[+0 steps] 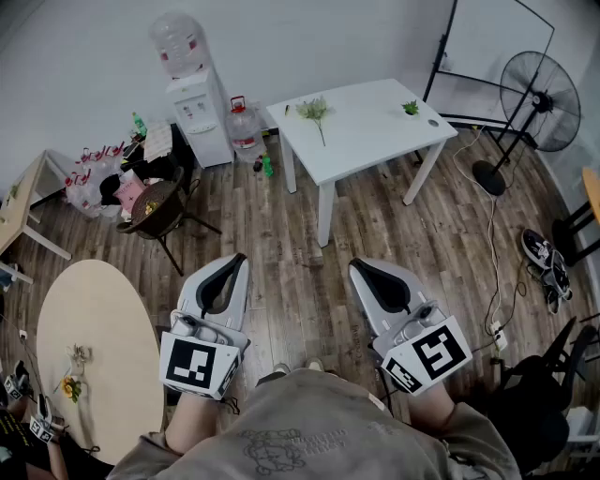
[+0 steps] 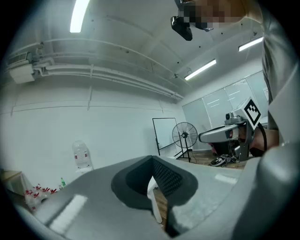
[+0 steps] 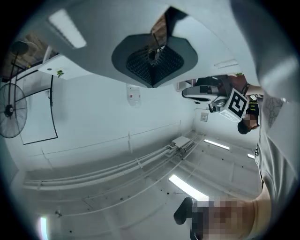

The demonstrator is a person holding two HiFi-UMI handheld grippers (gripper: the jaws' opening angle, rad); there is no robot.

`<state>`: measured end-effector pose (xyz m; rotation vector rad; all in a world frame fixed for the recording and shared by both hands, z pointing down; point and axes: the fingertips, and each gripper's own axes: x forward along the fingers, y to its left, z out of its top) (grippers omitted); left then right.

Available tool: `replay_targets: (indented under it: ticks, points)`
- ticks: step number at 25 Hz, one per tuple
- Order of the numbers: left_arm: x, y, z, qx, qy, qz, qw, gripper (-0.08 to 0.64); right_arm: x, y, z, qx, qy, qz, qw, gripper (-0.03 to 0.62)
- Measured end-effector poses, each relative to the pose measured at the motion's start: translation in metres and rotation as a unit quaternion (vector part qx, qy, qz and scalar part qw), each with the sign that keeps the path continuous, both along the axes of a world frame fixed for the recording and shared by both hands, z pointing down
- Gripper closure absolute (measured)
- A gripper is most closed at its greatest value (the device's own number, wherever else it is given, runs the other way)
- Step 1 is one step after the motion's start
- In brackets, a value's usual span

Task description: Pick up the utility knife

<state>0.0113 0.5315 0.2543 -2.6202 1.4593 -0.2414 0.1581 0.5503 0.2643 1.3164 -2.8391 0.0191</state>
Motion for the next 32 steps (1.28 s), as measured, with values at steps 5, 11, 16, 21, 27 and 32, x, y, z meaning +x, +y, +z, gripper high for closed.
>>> replay_targets:
  ticks: [5, 11, 16, 21, 27, 32]
  points:
    - [0.009, -0.003, 0.0, 0.001, -0.004, 0.001, 1.0, 0.56, 0.012, -0.005, -0.001, -0.008, -0.032, 0.006, 0.999, 0.566]
    - [0.015, -0.006, 0.005, -0.004, -0.008, 0.002, 1.0, 0.56, 0.016, -0.007, 0.005, -0.015, -0.032, 0.002, 0.999, 0.565]
    - [0.017, -0.007, 0.01, -0.011, -0.008, 0.002, 0.9999, 0.56, 0.02, -0.009, 0.009, -0.021, -0.037, 0.008, 0.999, 0.565]
    - [0.015, -0.008, 0.012, -0.018, -0.008, 0.0, 0.9998, 0.56, 0.023, -0.009, 0.007, -0.021, -0.051, 0.012, 0.998, 0.565]
    - [0.013, -0.007, 0.015, -0.014, -0.001, -0.002, 0.9999, 0.56, 0.023, -0.012, 0.009, -0.021, -0.053, 0.016, 0.998, 0.411]
    - [0.005, -0.016, 0.027, -0.024, 0.001, -0.004, 0.9997, 0.56, 0.02, -0.024, 0.016, -0.022, -0.047, 0.027, 0.998, 0.399]
